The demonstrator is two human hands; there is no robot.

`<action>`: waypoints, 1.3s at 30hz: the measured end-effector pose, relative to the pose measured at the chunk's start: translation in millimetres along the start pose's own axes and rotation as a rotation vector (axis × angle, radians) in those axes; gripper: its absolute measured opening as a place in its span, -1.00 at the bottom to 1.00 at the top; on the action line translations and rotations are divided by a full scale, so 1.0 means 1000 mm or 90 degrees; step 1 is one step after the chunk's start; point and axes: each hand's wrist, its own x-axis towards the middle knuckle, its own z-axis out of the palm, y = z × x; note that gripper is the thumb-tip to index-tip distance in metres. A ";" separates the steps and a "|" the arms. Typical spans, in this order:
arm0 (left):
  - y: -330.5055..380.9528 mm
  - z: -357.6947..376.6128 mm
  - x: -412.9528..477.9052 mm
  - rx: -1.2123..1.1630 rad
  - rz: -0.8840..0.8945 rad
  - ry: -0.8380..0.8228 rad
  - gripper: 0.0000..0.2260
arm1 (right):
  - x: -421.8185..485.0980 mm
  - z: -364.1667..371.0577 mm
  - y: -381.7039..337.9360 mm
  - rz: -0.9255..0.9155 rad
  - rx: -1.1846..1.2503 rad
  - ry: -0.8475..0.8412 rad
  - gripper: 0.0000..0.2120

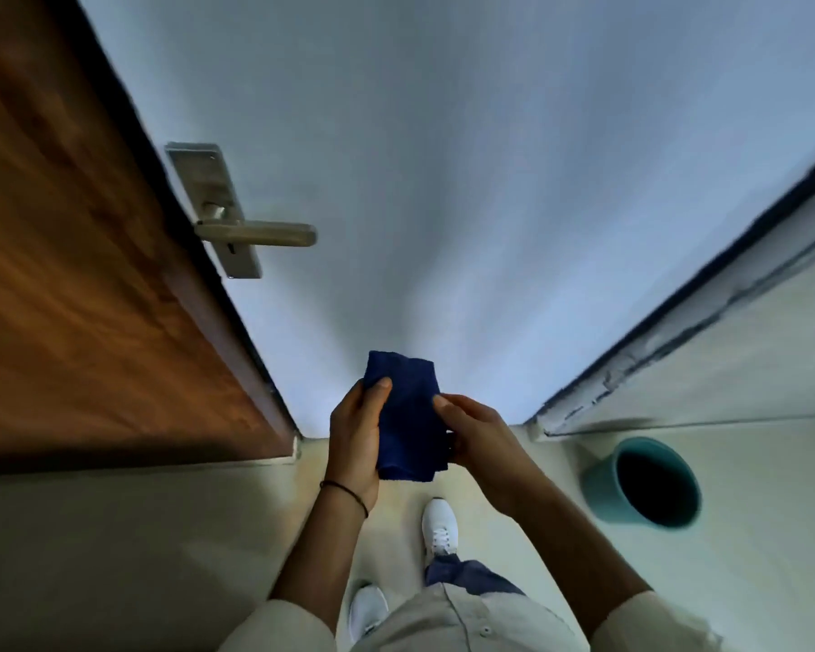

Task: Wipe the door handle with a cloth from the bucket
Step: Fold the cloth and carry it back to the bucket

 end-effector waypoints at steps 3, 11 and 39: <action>-0.009 0.024 -0.001 0.055 0.002 -0.050 -0.85 | -0.014 -0.032 0.008 -0.015 0.038 0.040 -0.72; -0.058 0.129 -0.014 0.206 -0.014 -0.263 -0.77 | -0.054 -0.137 0.045 -0.031 0.230 0.069 -0.59; -0.491 0.504 0.082 0.625 -0.235 -0.318 -0.69 | 0.024 -0.663 0.300 0.153 0.063 0.398 -0.54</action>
